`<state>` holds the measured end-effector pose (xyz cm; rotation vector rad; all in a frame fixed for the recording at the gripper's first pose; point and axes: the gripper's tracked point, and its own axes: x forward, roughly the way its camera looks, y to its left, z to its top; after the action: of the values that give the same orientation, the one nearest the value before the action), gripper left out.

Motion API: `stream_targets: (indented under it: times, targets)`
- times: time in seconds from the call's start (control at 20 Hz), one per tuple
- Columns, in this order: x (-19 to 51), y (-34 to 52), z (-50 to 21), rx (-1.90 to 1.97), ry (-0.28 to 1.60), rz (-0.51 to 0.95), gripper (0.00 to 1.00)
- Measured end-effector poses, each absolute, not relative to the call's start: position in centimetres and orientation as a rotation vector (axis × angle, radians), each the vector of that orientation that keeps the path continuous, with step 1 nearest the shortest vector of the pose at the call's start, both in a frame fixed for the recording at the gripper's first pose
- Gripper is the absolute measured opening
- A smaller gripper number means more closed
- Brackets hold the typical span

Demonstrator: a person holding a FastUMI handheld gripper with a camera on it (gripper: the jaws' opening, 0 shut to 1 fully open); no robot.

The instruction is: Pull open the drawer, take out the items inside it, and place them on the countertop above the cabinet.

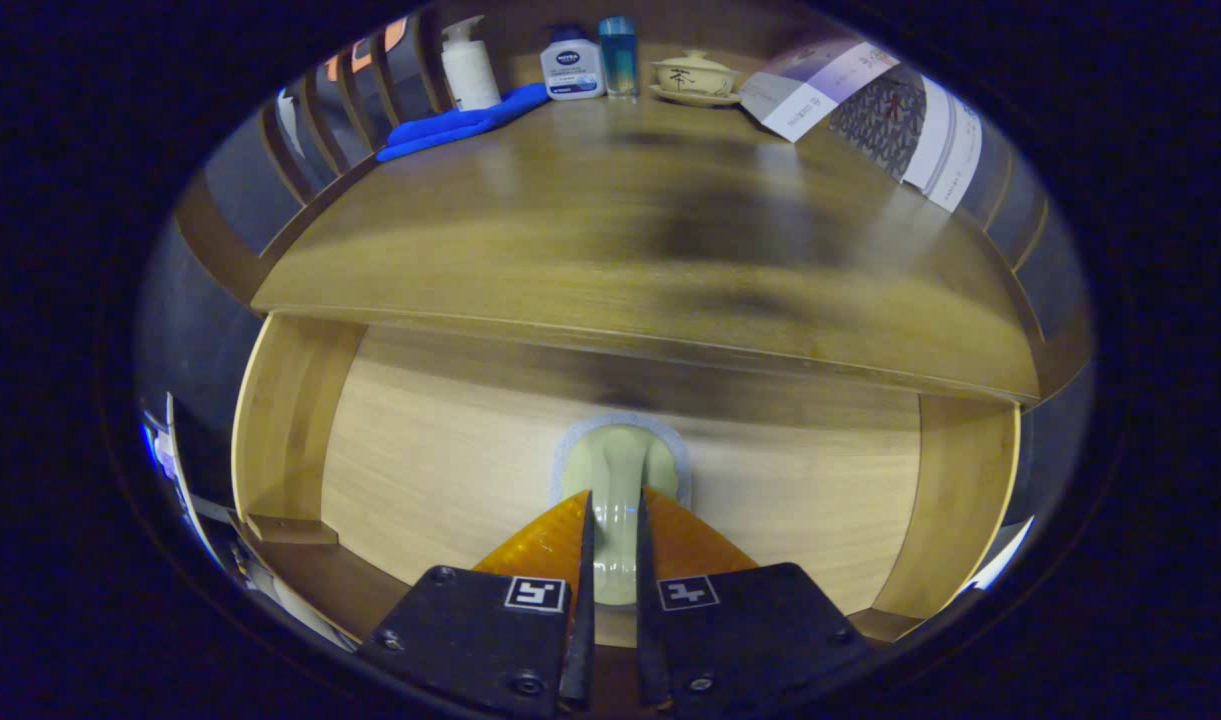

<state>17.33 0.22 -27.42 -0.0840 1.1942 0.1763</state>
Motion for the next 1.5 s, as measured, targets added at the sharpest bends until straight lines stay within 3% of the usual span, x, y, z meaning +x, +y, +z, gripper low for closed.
stream_targets:
  times: [0.75, 1.5]
  targets:
    - [16.9, -1.5, -16.2, -0.073, 1.086, 0.216, 0.2]
    - [29.4, 0.1, -14.1, -0.023, 1.106, 0.147, 0.2]
